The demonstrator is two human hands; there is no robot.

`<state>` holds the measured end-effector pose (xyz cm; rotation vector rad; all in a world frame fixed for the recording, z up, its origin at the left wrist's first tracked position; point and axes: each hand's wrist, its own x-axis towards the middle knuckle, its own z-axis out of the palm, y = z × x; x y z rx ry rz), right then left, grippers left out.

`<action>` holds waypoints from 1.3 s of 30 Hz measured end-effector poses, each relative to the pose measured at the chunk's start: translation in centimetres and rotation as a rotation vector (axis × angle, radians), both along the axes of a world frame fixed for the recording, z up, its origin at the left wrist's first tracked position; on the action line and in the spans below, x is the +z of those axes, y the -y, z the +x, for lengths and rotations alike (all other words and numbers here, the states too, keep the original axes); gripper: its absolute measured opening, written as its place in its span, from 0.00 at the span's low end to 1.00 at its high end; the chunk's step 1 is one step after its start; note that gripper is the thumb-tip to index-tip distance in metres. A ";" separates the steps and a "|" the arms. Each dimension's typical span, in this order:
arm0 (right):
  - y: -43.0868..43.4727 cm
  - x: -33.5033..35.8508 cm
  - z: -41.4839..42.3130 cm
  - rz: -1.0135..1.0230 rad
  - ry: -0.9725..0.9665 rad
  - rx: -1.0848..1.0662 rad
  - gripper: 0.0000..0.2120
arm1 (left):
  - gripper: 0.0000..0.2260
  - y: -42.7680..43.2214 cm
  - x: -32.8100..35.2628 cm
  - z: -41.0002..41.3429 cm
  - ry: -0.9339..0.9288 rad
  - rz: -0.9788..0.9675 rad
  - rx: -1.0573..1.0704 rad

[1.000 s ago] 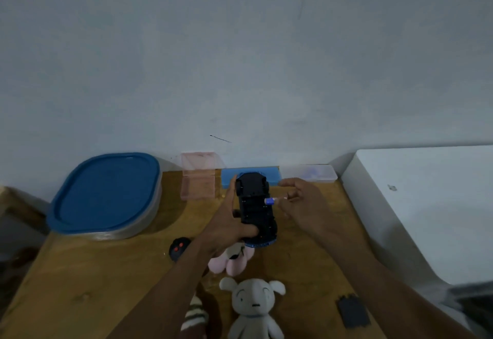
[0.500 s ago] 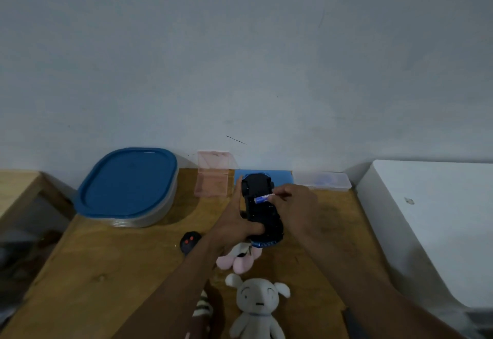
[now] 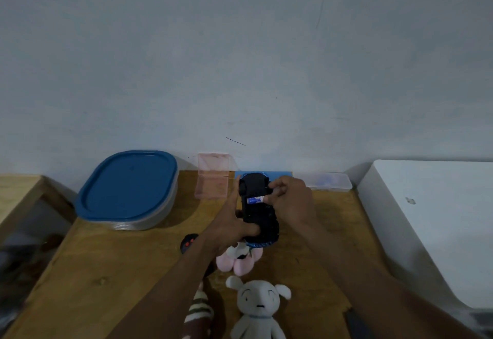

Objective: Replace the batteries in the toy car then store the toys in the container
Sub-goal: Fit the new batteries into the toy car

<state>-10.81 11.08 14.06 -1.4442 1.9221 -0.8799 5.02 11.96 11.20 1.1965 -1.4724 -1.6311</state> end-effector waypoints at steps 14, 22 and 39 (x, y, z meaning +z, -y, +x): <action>1.6 -0.7 -0.2 0.241 0.070 -0.064 0.09 | 0.53 1.0 -0.5 0.4 0.100 -0.010 -0.073; 2.8 -1.9 -0.5 0.293 0.115 -0.045 0.09 | 0.55 2.8 -0.8 0.5 0.113 0.011 -0.176; 6.8 -6.7 -2.0 0.283 -0.121 0.015 0.11 | 0.43 6.4 -5.3 2.4 -0.013 0.113 0.029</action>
